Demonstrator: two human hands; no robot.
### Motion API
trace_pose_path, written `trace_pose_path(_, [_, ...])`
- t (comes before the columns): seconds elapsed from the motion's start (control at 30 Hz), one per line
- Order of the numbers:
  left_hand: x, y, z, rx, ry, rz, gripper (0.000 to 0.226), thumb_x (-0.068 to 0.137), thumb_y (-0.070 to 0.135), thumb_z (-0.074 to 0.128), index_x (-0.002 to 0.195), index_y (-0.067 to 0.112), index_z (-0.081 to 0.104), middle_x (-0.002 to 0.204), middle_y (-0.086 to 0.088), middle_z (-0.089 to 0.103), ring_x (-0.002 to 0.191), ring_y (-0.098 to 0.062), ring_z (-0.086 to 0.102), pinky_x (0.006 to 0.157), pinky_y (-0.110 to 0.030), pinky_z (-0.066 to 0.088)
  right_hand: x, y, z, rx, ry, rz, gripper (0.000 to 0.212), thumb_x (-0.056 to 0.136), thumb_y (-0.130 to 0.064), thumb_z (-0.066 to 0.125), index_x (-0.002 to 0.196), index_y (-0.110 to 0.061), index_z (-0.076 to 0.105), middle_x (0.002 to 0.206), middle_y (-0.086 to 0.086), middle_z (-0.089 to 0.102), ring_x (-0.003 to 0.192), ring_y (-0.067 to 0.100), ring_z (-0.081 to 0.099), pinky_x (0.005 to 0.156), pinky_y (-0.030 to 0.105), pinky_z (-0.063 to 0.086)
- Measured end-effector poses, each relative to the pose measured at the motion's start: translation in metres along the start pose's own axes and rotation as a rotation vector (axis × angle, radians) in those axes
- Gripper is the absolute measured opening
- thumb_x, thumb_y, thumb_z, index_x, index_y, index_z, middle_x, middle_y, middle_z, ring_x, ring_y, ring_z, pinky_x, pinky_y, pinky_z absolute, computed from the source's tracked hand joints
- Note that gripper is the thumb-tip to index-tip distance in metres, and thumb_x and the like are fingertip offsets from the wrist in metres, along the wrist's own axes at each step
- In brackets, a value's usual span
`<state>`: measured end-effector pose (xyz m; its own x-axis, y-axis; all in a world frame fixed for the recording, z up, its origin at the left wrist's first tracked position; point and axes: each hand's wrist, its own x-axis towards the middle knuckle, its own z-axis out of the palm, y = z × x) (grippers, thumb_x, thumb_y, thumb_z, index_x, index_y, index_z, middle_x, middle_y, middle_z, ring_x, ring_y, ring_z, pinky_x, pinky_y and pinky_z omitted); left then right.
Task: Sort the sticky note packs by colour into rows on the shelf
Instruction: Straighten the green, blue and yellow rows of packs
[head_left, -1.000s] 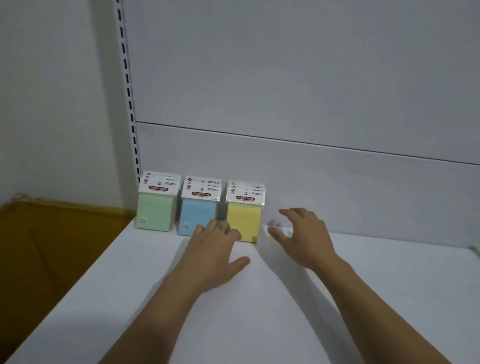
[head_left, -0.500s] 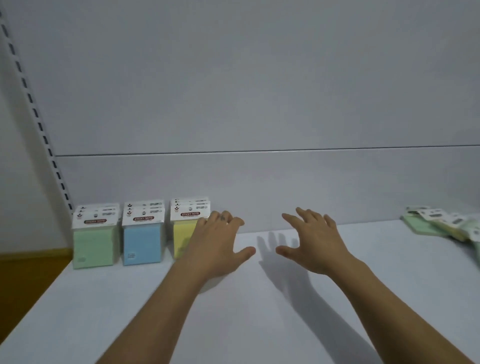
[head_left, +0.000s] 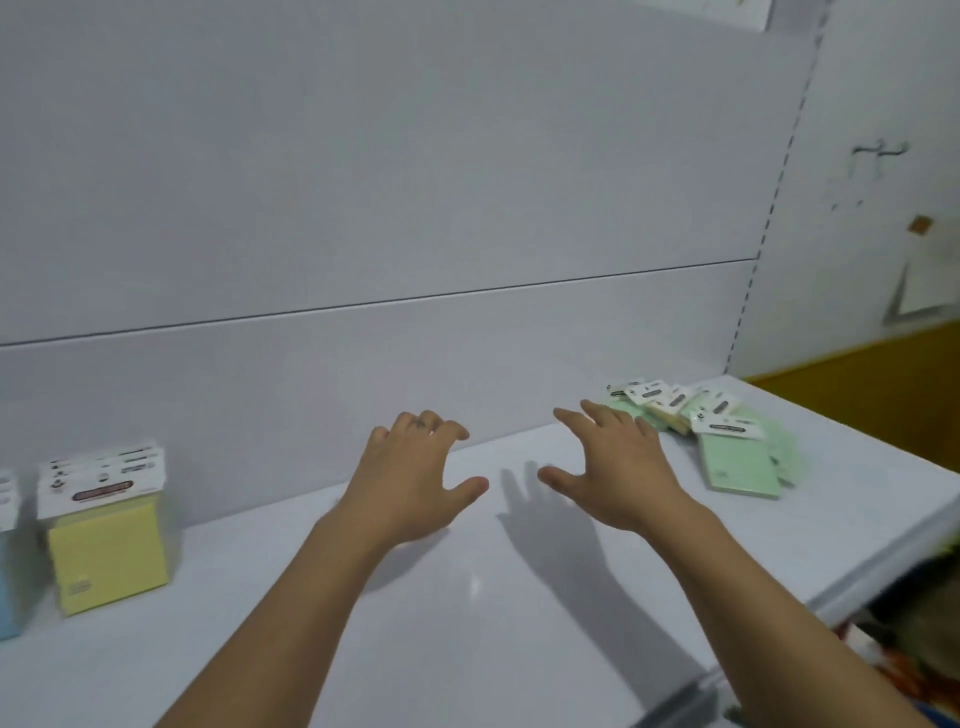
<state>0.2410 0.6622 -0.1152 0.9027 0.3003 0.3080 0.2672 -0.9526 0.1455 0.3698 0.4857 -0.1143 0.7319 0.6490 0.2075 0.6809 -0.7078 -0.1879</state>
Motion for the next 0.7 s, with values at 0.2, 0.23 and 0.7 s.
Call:
trace_pose_path(0.2, [0.040, 0.065, 0.033, -0.049, -0.035, 0.068, 0.054, 0.087, 0.059, 0.048, 0.134, 0.033, 0.043, 0.137, 0.009, 0.044, 0.129, -0.013, 0.034, 0.105, -0.033, 0.026, -0.007, 0.087, -0.013, -0.007, 0.014, 0.121, 0.073, 0.088, -0.060, 0.048, 0.150, -0.032, 0.022, 0.159, 0.001, 0.018, 0.146, 0.022, 0.014, 0.119, 0.042, 0.008])
trace_pose_path(0.23, [0.047, 0.076, 0.038, -0.049, -0.041, 0.076, 0.054, 0.087, 0.059, 0.048, 0.133, 0.033, 0.043, 0.137, 0.009, 0.044, 0.129, -0.013, 0.034, 0.104, -0.033, 0.027, -0.009, 0.101, -0.014, 0.001, 0.016, 0.137, 0.073, 0.088, -0.059, 0.049, 0.150, -0.033, 0.022, 0.159, 0.001, 0.020, 0.146, 0.022, 0.016, 0.119, 0.042, 0.009])
trace_pose_path(0.7, [0.115, 0.204, 0.106, 0.034, -0.104, 0.135, 0.057, 0.086, 0.058, 0.049, 0.136, 0.031, 0.041, 0.135, 0.007, 0.046, 0.127, -0.017, 0.036, 0.102, -0.035, 0.029, -0.006, 0.275, -0.008, -0.026, 0.046, 0.295, 0.066, 0.090, -0.054, 0.047, 0.148, -0.030, 0.027, 0.156, 0.004, 0.026, 0.142, 0.024, 0.024, 0.116, 0.046, 0.016])
